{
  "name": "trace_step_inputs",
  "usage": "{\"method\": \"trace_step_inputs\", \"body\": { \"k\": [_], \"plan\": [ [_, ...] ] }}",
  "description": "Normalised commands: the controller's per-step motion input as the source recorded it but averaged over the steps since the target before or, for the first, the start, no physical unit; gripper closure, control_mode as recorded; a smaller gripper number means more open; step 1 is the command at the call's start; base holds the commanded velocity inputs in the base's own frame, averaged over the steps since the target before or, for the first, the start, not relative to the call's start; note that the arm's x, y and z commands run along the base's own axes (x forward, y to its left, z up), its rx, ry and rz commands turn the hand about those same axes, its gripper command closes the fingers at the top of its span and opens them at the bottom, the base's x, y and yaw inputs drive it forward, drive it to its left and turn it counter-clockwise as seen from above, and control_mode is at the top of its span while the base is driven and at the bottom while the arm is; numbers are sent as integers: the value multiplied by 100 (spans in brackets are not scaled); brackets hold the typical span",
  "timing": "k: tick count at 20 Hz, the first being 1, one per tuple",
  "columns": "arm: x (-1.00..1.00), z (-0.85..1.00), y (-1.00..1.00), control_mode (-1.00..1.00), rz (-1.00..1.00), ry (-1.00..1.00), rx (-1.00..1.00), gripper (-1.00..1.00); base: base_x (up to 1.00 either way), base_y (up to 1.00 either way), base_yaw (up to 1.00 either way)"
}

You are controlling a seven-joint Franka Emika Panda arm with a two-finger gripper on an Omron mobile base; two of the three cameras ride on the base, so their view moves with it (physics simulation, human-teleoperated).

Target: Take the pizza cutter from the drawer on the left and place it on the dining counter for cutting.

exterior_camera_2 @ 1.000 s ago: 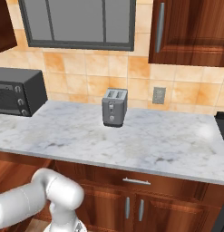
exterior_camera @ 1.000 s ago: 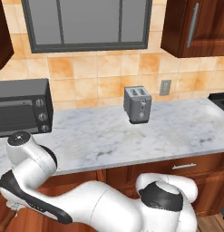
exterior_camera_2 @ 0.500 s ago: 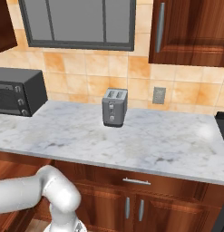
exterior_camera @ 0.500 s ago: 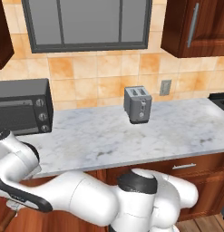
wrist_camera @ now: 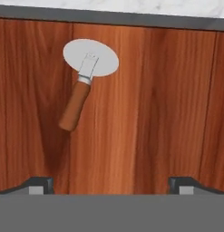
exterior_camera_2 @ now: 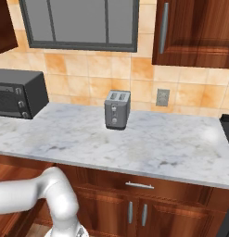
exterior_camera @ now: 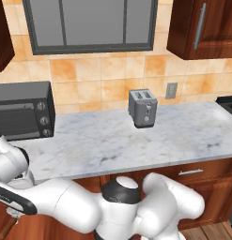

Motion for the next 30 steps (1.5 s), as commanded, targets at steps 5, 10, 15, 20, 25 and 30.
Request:
{"method": "trace_step_inputs", "body": {
  "k": [5, 10, 15, 20, 25, 30],
  "plan": [
    [0, -57, 15, -100, -16, 0, 0, -100, 0, 0, 0],
    [0, -56, 18, -100, -7, 0, 0, -100, 0, 0, 0],
    [0, -54, 17, -100, -11, -2, 0, -100, 0, 0, 0],
    [2, -45, 25, -100, -3, -7, 0, -100, 0, 0, 0],
    [30, -33, 25, -100, 0, -1, 0, -100, 0, 0, 0],
    [27, -45, 29, -100, 0, 0, 0, -100, 0, 0, 0]
  ]
}}
